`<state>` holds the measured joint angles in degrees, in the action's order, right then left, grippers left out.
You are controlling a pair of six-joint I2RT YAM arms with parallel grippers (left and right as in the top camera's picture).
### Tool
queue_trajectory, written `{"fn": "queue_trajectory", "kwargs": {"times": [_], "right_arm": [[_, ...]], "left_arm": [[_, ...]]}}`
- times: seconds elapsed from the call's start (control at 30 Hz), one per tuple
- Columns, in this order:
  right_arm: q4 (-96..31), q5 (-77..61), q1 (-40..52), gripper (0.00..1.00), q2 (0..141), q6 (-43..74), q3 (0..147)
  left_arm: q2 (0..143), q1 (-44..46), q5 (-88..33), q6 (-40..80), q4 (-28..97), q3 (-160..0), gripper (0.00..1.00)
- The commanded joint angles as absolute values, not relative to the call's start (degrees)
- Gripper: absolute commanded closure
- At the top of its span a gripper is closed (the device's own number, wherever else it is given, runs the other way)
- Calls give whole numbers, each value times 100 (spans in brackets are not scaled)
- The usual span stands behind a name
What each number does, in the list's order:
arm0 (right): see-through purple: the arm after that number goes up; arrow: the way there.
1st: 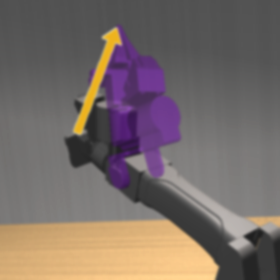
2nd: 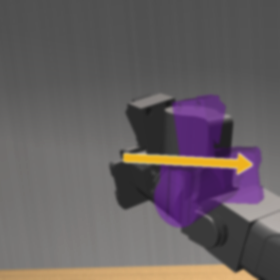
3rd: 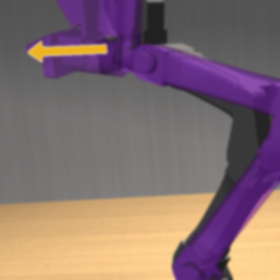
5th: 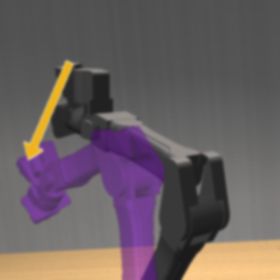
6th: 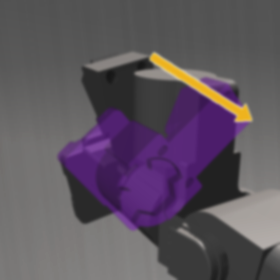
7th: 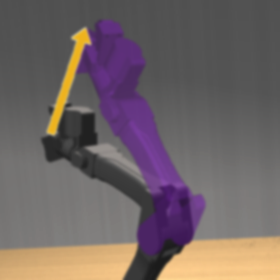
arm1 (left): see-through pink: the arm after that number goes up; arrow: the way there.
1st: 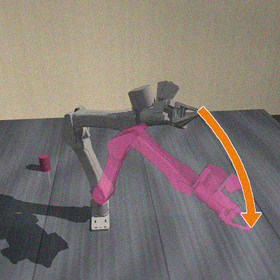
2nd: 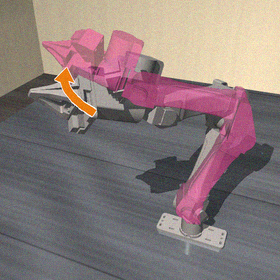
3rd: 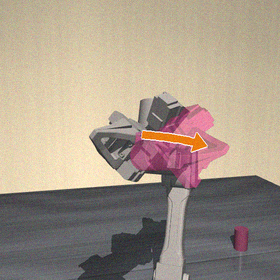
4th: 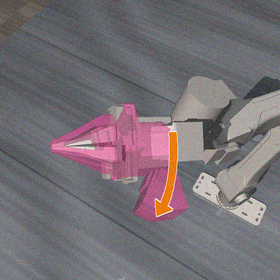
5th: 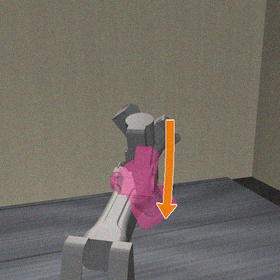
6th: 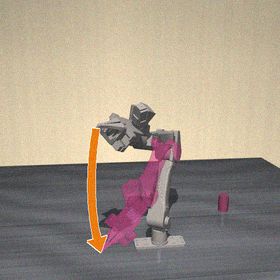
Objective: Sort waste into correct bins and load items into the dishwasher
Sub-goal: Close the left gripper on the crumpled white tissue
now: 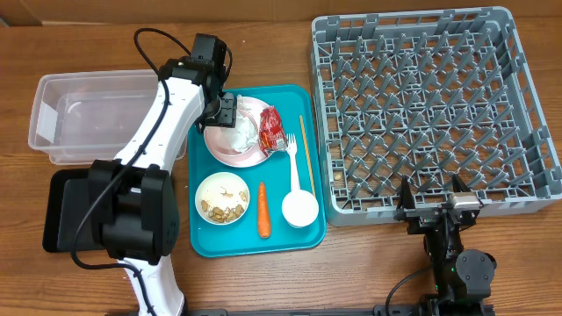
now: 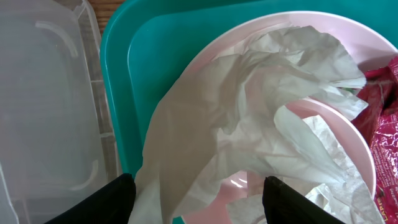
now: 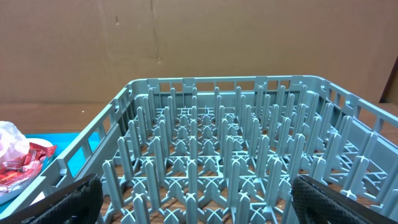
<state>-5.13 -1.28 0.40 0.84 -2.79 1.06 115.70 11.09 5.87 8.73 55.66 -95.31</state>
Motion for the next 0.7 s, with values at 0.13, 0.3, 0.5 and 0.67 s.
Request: {"fn": "queue_trajectory", "kwargs": {"times": [0.13,0.3,0.5,0.67], "right_arm": [[-471,-141,21,0,23,-285,45],[-471,-141,21,0,23,-285,45],[-469,-141,21,0,23,-285,45],[-471,-141,21,0,23,-285,45]], "left_arm": [[11649,1041,657,926,5542,-9649,41],[11649,1041,655,923,5546,-9649,62],[11649,1041,655,923,5546,-9649,75],[11649,1041,639,926,5559,-9649,70]]}}
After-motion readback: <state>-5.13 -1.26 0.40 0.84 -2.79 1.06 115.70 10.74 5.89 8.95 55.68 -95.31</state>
